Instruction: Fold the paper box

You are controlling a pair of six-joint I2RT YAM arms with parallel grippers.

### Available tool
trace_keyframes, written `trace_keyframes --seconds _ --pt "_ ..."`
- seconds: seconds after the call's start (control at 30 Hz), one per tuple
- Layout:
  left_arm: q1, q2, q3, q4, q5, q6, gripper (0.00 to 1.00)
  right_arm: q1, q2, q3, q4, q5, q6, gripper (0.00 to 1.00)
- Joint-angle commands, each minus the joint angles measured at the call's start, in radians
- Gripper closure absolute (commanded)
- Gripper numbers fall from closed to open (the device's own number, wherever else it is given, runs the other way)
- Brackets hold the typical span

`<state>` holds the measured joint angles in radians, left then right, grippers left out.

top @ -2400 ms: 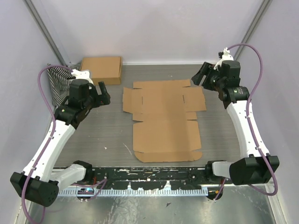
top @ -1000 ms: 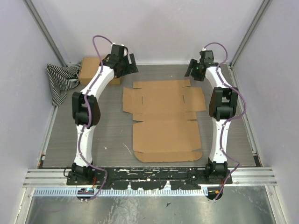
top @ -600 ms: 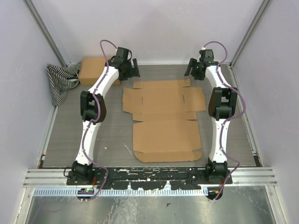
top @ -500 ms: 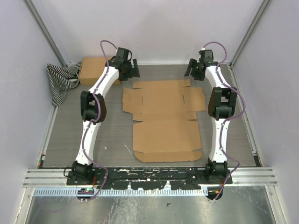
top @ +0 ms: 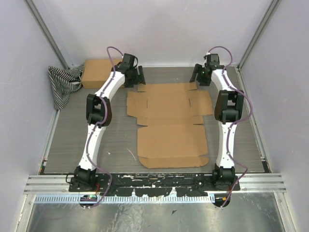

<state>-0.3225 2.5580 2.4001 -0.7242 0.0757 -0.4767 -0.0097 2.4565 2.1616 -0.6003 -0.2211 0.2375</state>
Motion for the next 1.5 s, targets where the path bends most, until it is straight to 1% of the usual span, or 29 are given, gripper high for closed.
trace_keyframes --seconds 0.0,0.23,0.33,0.5,0.57,0.8,1.1,1.47 --pt "-0.001 0.032 0.051 0.000 0.023 -0.008 0.16 0.000 -0.014 0.039 0.011 -0.033 -0.016 0.29" --pt "-0.001 0.050 0.053 0.006 0.051 -0.019 0.17 0.000 -0.014 0.035 0.008 -0.042 -0.015 0.30" --pt "-0.001 0.061 0.051 0.009 0.073 -0.028 0.17 0.001 0.013 0.035 0.008 -0.050 -0.012 0.31" --pt "-0.004 0.067 0.049 0.029 0.114 -0.044 0.20 0.000 0.029 0.036 0.010 -0.099 -0.010 0.35" --pt "-0.007 0.067 0.050 0.036 0.126 -0.045 0.23 0.002 0.026 0.032 0.013 -0.117 -0.014 0.37" --pt "-0.014 0.046 0.040 0.048 0.141 -0.049 0.28 0.002 -0.007 -0.014 0.038 -0.131 -0.013 0.44" --pt "-0.040 0.006 0.042 0.051 0.119 -0.042 0.30 0.010 -0.040 -0.015 0.037 -0.134 -0.003 0.50" --pt "-0.065 -0.018 0.050 0.030 0.078 -0.014 0.32 0.034 -0.080 -0.048 0.024 -0.092 -0.004 0.56"
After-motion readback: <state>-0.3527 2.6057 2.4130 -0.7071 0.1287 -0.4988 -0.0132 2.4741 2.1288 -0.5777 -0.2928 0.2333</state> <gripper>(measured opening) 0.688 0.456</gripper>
